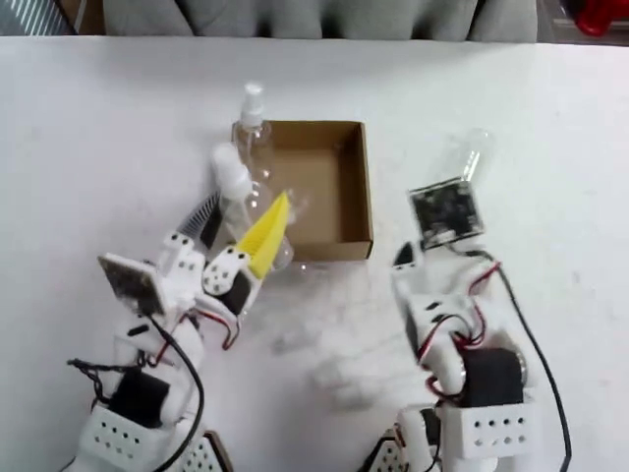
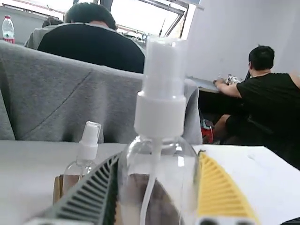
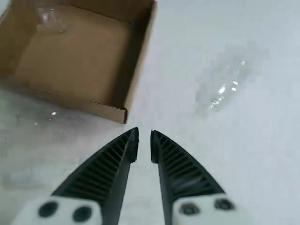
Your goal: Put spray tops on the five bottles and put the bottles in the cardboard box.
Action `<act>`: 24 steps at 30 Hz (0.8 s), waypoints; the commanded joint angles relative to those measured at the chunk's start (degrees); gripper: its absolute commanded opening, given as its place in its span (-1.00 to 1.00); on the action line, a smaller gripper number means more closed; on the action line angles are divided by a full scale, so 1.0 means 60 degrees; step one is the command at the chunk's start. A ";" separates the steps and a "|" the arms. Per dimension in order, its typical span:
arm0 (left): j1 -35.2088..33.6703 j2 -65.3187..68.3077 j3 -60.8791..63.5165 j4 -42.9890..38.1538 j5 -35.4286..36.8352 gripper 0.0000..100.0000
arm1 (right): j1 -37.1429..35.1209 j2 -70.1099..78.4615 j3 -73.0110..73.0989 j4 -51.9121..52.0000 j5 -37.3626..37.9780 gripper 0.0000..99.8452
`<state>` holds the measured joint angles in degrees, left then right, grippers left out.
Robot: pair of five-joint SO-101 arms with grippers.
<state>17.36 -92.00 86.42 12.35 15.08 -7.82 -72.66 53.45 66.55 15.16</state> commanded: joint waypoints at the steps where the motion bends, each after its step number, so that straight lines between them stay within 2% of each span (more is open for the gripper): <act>1: -0.0168 0.2498 -0.1670 0.0147 0.0117 -0.96 | -0.1516 -0.0271 -0.0527 0.0007 0.0469 -0.95; 3: -0.0476 0.3495 -0.2168 0.0000 0.0132 -0.96 | -0.2044 -0.0652 -0.0484 0.0007 0.0513 -0.95; 6: -0.1033 0.4549 -0.2388 -0.0952 0.0264 -0.96 | -0.2835 -0.1560 -0.0234 -0.0022 0.0440 -0.96; 11: -0.1414 0.5443 -0.2432 -0.2007 0.1026 -0.96 | -0.4755 -0.3363 0.1480 -0.0813 0.0352 -0.96; 16: -0.1311 0.5341 -0.2447 -0.1978 0.1070 -0.96 | -0.5429 -0.4842 0.4059 -0.3407 -0.1480 -0.96; 20: -0.1297 0.5121 -0.2432 -0.1656 0.1070 -0.96 | -0.6132 -0.5092 0.5597 -0.5106 -0.1963 -0.96; 24: -0.0637 0.4491 -0.2447 -0.0718 0.1011 -0.96 | -0.6513 -0.5048 0.6183 -0.6366 -0.2374 -0.96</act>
<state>10.07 -60.00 75.78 3.91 20.79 -44.92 -102.02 89.23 35.87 3.47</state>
